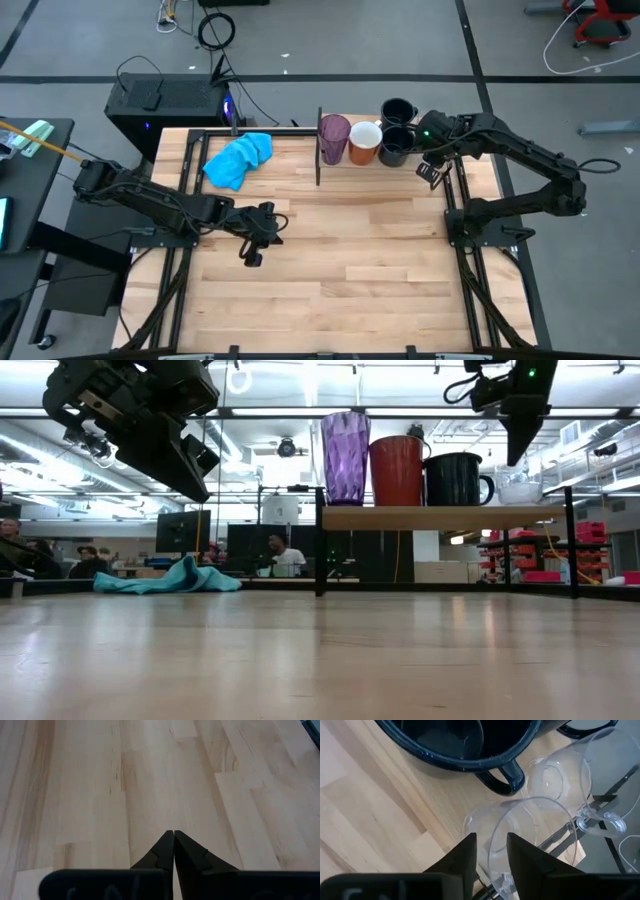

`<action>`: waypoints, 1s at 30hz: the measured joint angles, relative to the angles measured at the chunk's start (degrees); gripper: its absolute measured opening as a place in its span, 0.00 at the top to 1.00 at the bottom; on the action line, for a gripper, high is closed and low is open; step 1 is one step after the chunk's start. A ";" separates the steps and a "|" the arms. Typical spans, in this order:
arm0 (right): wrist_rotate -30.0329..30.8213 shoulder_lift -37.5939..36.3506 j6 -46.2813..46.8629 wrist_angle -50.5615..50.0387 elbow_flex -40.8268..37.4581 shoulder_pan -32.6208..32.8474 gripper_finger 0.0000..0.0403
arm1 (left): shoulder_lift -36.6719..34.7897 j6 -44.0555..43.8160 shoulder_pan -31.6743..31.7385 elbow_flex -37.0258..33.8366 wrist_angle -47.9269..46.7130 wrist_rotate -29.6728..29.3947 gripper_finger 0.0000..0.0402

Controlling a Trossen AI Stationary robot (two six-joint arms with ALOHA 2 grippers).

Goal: Stack small to large cups/mugs on shelf
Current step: Return to Home Position

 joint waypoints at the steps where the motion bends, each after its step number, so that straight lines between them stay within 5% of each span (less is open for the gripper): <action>1: 0.00 0.00 0.05 -0.33 0.00 0.00 0.71 | 0.00 0.00 -0.02 0.00 0.00 0.00 0.96; 12: 0.00 -1.61 2.64 -1.90 3.51 0.04 0.56 | 0.00 0.50 -0.01 0.00 0.00 0.00 0.94; 19: -1.52 -7.47 1.47 8.29 3.11 5.15 0.55 | -4.11 4.70 0.00 -0.15 0.52 -0.12 0.96; 30: -12.31 -21.20 2.86 31.94 -17.45 15.63 0.55 | -6.29 4.24 2.12 -6.72 11.18 -3.16 0.96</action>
